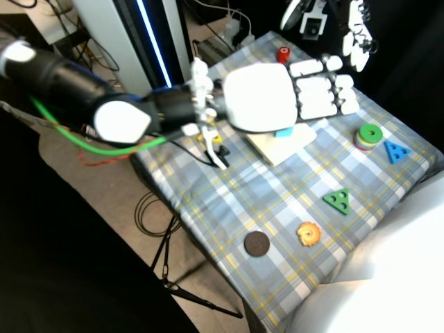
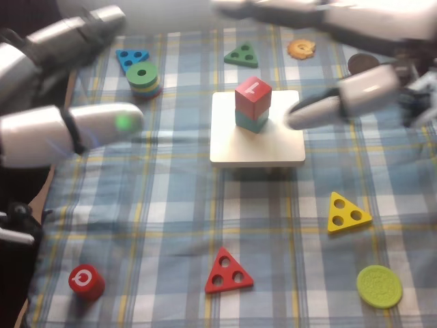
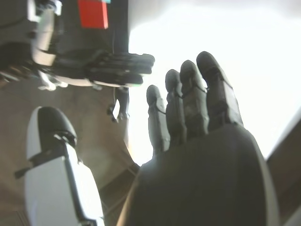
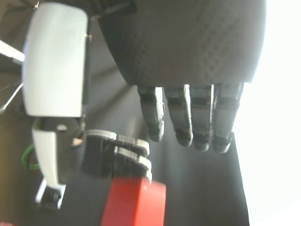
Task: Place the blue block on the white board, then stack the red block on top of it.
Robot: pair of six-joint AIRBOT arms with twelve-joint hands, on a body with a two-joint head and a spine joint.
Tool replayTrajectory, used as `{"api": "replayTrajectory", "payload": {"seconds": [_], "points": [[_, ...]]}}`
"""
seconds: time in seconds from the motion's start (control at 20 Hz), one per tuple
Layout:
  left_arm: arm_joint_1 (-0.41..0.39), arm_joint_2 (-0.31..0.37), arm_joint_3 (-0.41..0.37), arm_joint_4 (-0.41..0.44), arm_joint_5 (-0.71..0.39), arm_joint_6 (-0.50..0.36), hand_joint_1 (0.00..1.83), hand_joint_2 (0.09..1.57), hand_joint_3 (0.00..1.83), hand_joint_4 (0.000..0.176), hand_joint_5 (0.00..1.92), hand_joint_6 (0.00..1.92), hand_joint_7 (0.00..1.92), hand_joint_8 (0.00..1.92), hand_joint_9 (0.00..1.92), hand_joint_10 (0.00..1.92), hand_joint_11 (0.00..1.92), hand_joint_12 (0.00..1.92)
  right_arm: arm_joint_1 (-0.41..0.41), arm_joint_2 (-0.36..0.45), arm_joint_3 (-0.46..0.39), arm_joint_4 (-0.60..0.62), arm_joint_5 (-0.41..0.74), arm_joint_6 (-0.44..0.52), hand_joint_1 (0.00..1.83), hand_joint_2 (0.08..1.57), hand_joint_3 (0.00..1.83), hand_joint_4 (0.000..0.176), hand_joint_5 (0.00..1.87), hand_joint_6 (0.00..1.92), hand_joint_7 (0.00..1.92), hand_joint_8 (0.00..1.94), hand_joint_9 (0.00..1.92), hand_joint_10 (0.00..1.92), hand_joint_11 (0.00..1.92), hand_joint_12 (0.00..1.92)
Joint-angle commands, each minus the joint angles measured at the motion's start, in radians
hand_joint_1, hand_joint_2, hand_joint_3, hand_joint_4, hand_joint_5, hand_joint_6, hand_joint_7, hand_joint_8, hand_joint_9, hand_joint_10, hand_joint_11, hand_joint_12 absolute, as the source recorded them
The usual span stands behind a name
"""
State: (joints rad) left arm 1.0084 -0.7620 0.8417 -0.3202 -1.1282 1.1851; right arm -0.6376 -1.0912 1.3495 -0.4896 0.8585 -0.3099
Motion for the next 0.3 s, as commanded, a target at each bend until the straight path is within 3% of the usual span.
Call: {"api": "replayTrajectory", "payload": {"seconds": [0.0, 0.05, 0.1, 0.15, 0.2, 0.25], "points": [[-0.001, 0.008, 0.006, 0.032, -0.194, -0.043, 0.68, 0.86, 0.00, 0.110, 0.18, 0.00, 0.19, 0.00, 0.11, 0.00, 0.00, 0.33, -0.015, 0.013, -0.018, 0.083, 0.182, -0.023, 0.57, 0.90, 0.00, 0.176, 0.00, 0.00, 0.00, 0.00, 0.00, 0.00, 0.00, 0.00], [0.012, 0.018, 0.005, 0.041, -0.254, -0.096, 0.67, 0.88, 0.01, 0.108, 0.15, 0.00, 0.18, 0.00, 0.11, 0.00, 0.00, 0.35, -0.072, 0.053, -0.058, 0.165, 0.270, -0.046, 0.60, 0.91, 0.00, 0.176, 0.00, 0.00, 0.00, 0.00, 0.00, 0.00, 0.00, 0.00], [0.030, 0.025, 0.003, 0.044, -0.307, -0.138, 0.61, 0.89, 0.01, 0.133, 0.10, 0.00, 0.16, 0.00, 0.11, 0.00, 0.00, 0.35, -0.118, 0.079, -0.084, 0.229, 0.350, -0.064, 0.63, 0.93, 0.01, 0.176, 0.00, 0.00, 0.00, 0.00, 0.00, 0.00, 0.00, 0.00], [0.053, 0.029, 0.003, 0.048, -0.364, -0.185, 0.54, 0.90, 0.00, 0.148, 0.06, 0.00, 0.17, 0.00, 0.15, 0.00, 0.00, 0.54, -0.160, 0.106, -0.115, 0.283, 0.418, -0.094, 0.62, 0.95, 0.02, 0.176, 0.00, 0.00, 0.00, 0.00, 0.00, 0.00, 0.00, 0.00], [0.085, 0.032, 0.004, 0.053, -0.425, -0.242, 0.50, 0.89, 0.00, 0.137, 0.04, 0.00, 0.20, 0.00, 0.21, 0.01, 0.00, 0.75, -0.208, 0.141, -0.160, 0.347, 0.497, -0.158, 0.71, 1.03, 0.01, 0.176, 0.00, 0.00, 0.00, 0.00, 0.00, 0.00, 0.00, 0.00], [0.107, 0.034, 0.004, 0.056, -0.459, -0.272, 0.50, 0.88, 0.00, 0.137, 0.04, 0.00, 0.21, 0.00, 0.24, 0.01, 0.00, 0.88, -0.244, 0.159, -0.190, 0.391, 0.553, -0.204, 0.56, 1.10, 0.01, 0.122, 0.00, 0.00, 0.00, 0.00, 0.00, 0.00, 0.00, 0.00]]}}
